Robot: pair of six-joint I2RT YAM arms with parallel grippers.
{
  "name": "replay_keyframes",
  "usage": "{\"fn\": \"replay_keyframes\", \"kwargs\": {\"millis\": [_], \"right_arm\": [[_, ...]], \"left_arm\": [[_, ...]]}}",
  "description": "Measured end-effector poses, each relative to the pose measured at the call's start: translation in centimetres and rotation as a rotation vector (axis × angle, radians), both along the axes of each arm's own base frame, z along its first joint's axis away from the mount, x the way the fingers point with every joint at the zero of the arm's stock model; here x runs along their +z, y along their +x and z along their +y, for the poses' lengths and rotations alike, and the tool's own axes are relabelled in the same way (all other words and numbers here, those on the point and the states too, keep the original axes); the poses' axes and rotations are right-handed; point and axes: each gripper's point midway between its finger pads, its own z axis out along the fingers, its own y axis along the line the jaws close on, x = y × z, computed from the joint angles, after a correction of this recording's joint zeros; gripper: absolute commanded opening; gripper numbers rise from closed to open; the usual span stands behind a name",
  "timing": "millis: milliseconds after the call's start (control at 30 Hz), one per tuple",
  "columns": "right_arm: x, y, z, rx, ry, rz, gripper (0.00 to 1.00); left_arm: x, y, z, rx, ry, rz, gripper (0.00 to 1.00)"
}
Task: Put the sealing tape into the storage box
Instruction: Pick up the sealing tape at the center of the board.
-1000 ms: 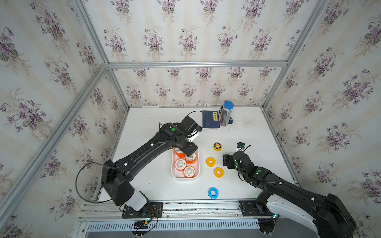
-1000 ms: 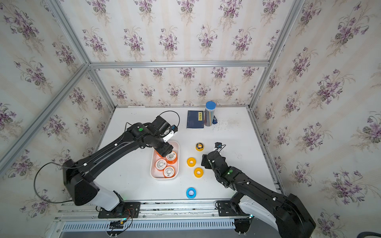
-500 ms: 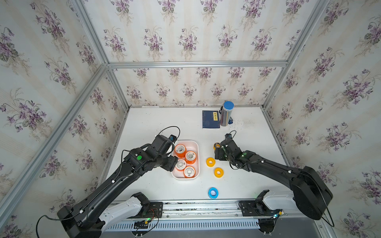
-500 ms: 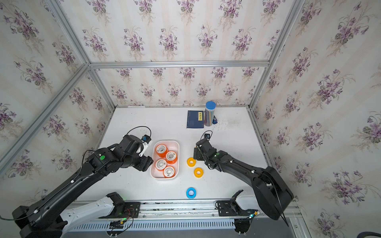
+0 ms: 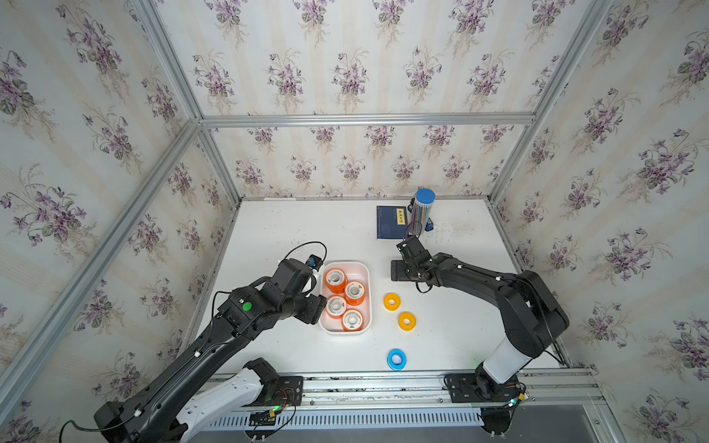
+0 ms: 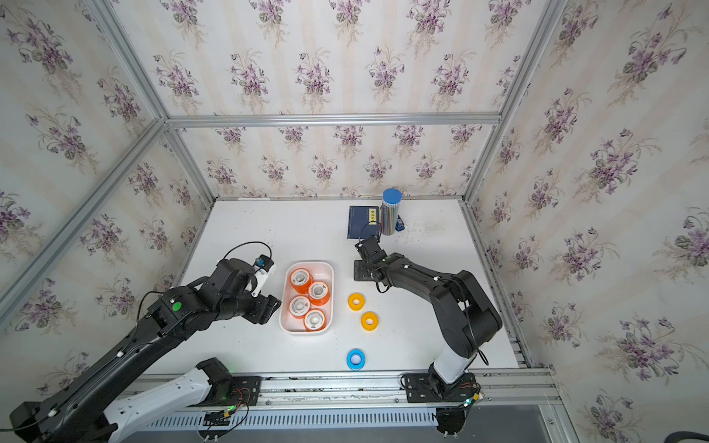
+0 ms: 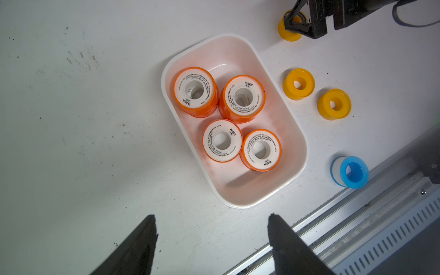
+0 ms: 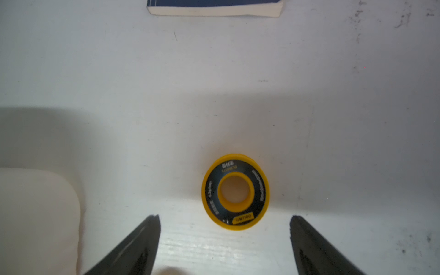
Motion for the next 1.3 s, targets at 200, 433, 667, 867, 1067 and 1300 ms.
{"fn": "replay_keyframes", "kwargs": {"millis": [200, 433, 667, 867, 1067, 1300], "right_arm": [[-1.0, 1.5, 0.5, 0.001, -0.024, 0.022, 0.85], [-2.0, 1.5, -0.1, -0.008, -0.044, 0.053, 0.81], [-2.9, 1.5, -0.2, -0.003, -0.052, 0.074, 0.77], [-3.8, 1.7, -0.6, -0.01, -0.053, 0.097, 0.68], [-4.0, 2.0, -0.6, -0.005, -0.051, 0.092, 0.57], [-3.8, 1.9, -0.5, -0.001, -0.045, 0.088, 0.51]], "left_arm": [[-0.2, 0.1, 0.0, 0.003, 0.009, 0.002, 0.72], [-0.4, 0.0, 0.1, 0.004, 0.011, 0.005, 0.68], [-0.6, 0.2, 0.0, 0.003, 0.014, 0.009, 0.67], [-0.5, 0.3, -0.1, 0.003, 0.012, 0.006, 0.67], [-0.7, 0.5, 0.1, 0.015, 0.013, 0.013, 0.67], [-0.7, 0.6, 0.2, 0.023, -0.005, 0.027, 0.67]]}}
